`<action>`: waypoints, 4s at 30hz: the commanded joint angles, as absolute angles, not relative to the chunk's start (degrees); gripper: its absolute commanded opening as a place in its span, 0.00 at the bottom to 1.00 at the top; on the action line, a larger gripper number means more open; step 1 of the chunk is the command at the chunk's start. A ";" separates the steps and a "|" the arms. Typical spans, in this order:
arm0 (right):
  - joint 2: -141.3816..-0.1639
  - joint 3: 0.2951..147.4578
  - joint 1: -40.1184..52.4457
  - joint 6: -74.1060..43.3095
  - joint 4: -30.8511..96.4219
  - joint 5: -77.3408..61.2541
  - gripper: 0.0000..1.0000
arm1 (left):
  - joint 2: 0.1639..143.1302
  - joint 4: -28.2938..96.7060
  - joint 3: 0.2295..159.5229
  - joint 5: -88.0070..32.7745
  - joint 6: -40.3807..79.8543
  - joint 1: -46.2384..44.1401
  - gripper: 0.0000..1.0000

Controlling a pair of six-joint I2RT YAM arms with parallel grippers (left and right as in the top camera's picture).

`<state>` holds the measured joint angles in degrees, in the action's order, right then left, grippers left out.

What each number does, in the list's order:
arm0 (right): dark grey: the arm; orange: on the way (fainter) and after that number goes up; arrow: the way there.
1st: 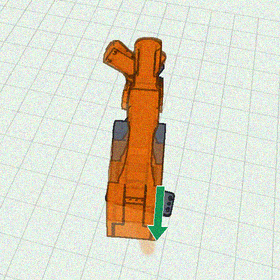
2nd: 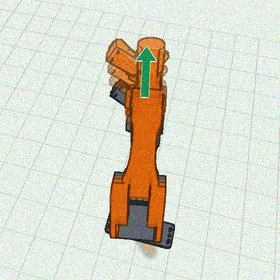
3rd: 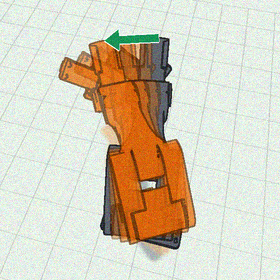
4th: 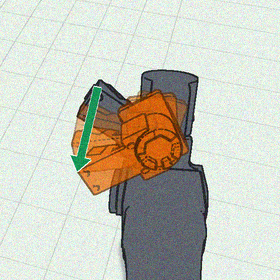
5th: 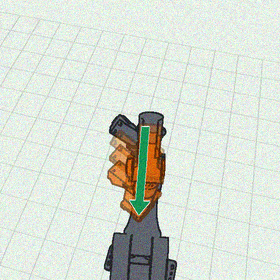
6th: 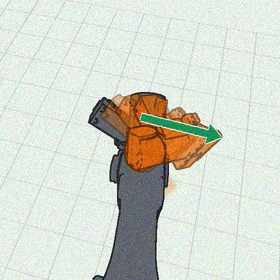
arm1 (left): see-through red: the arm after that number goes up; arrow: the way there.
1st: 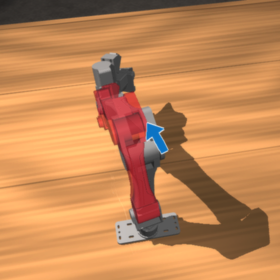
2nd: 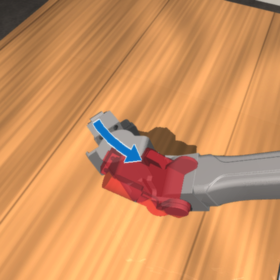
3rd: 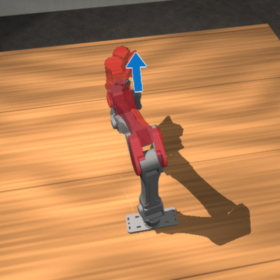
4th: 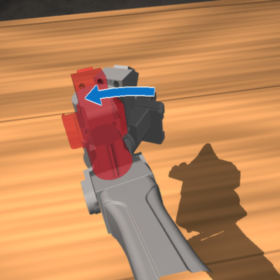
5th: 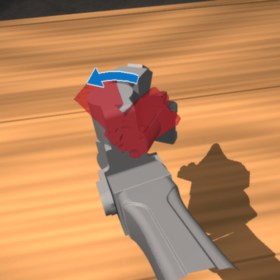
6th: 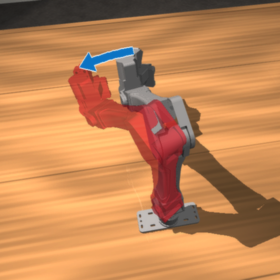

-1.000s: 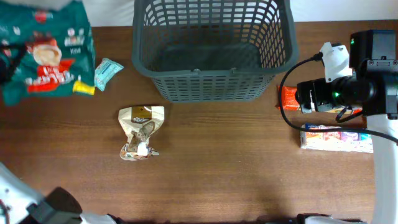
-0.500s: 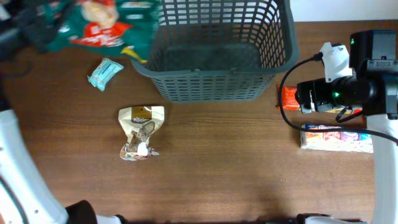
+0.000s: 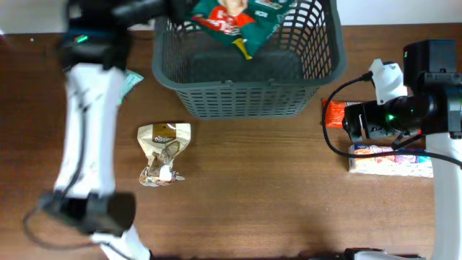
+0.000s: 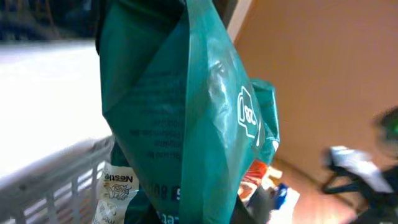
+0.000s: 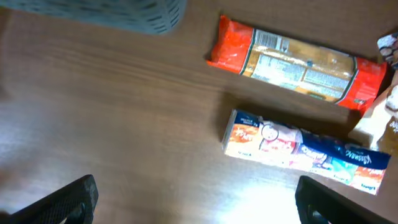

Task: Pack container
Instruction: 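Release the green bag into the basket and withdraw left gripper, then lower the left gripper onto the clear Danish cookie bag and grasp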

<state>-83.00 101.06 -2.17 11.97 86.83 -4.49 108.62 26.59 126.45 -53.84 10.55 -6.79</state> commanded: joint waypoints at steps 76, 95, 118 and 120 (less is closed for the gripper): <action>-83.11 102.17 -2.33 11.55 90.72 -4.47 0.99 | 88.16 53.80 59.88 -18.00 -5.91 6.39 0.78; -83.11 102.17 -2.33 11.55 91.37 -4.86 0.99 | 88.16 39.70 45.43 -16.73 -4.56 6.39 0.71; -83.09 102.17 -2.33 11.57 95.55 -8.58 0.99 | 87.42 38.28 44.95 -23.24 -3.29 6.50 0.02; -83.09 102.17 -2.33 11.57 95.85 -8.58 0.99 | 86.39 39.94 46.54 -24.34 -3.29 6.72 0.02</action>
